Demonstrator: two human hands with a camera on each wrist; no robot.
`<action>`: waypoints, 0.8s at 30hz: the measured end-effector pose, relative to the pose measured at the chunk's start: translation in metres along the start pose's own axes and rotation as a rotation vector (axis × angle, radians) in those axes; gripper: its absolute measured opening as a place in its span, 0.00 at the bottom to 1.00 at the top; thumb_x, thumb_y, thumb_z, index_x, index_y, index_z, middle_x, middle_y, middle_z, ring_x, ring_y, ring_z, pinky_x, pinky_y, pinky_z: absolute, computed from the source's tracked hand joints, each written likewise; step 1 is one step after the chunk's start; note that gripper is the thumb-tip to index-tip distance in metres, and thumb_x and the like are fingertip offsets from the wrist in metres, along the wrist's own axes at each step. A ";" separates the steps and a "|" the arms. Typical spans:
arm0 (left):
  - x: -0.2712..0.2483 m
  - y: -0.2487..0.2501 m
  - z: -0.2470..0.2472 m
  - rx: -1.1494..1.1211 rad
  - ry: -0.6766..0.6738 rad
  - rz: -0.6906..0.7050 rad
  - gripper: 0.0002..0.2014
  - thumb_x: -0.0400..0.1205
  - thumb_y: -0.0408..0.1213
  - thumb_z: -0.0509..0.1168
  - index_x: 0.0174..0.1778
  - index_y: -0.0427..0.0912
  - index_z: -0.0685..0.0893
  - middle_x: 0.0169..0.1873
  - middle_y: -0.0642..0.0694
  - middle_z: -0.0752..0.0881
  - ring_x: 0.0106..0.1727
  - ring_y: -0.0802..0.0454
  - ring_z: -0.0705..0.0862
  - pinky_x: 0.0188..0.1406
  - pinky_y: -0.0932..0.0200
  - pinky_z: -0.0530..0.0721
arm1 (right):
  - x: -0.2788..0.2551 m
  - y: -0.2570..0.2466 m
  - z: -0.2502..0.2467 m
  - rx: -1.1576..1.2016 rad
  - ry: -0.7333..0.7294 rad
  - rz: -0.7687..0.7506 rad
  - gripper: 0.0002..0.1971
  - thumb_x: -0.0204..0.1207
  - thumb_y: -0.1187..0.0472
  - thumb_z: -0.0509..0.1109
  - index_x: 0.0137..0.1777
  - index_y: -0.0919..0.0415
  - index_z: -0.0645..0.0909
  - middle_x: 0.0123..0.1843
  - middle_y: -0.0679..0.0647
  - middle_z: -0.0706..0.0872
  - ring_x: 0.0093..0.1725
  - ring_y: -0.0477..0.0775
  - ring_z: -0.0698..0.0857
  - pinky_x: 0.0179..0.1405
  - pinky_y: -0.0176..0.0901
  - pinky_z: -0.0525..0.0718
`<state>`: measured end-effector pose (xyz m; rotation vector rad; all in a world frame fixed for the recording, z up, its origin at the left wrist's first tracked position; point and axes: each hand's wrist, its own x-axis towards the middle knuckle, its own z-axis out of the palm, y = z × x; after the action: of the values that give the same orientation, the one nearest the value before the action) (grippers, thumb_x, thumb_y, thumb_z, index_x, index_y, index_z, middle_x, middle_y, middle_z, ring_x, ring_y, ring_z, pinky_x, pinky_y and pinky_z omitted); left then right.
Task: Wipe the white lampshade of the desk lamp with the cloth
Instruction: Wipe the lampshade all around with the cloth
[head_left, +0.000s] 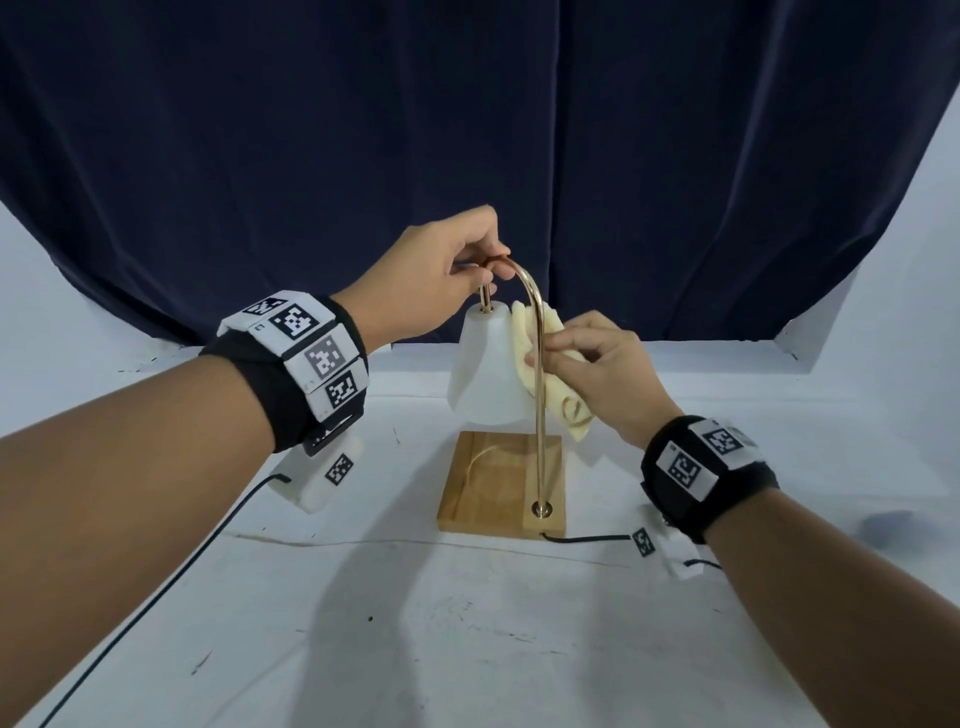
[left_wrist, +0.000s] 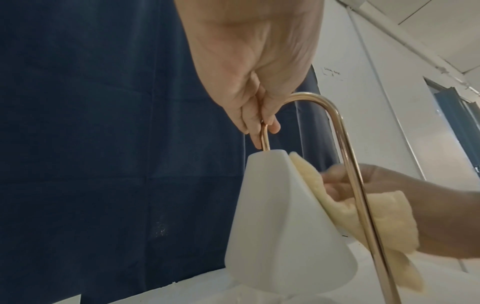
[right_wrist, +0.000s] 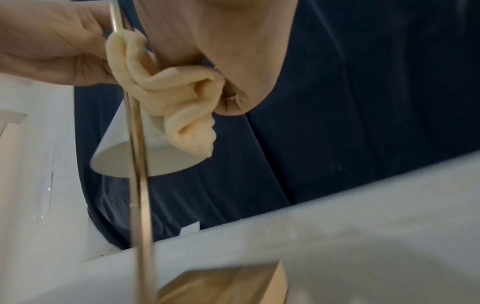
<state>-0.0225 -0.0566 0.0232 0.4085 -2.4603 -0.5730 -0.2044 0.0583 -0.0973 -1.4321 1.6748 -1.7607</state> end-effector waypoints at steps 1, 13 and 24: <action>0.000 -0.001 0.001 0.000 0.006 0.002 0.08 0.90 0.24 0.66 0.51 0.41 0.78 0.50 0.58 0.93 0.55 0.61 0.93 0.60 0.69 0.88 | 0.004 -0.006 0.002 0.017 -0.012 -0.022 0.08 0.74 0.61 0.84 0.51 0.49 0.95 0.49 0.43 0.84 0.47 0.39 0.84 0.54 0.37 0.83; 0.002 0.000 -0.001 -0.004 -0.014 -0.008 0.07 0.89 0.24 0.65 0.51 0.41 0.78 0.50 0.55 0.94 0.52 0.58 0.94 0.55 0.72 0.87 | -0.007 0.006 -0.009 0.047 -0.106 0.091 0.09 0.74 0.59 0.83 0.43 0.39 0.95 0.53 0.50 0.86 0.52 0.46 0.87 0.54 0.40 0.85; 0.000 -0.002 -0.002 0.009 -0.027 -0.017 0.06 0.90 0.26 0.65 0.52 0.41 0.78 0.51 0.55 0.94 0.52 0.59 0.94 0.55 0.71 0.87 | 0.017 0.022 0.007 0.281 -0.044 0.361 0.10 0.87 0.57 0.71 0.58 0.54 0.94 0.60 0.57 0.94 0.61 0.62 0.91 0.65 0.60 0.89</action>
<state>-0.0214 -0.0592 0.0238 0.4281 -2.4882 -0.5774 -0.2155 0.0351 -0.1109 -0.9707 1.4806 -1.6644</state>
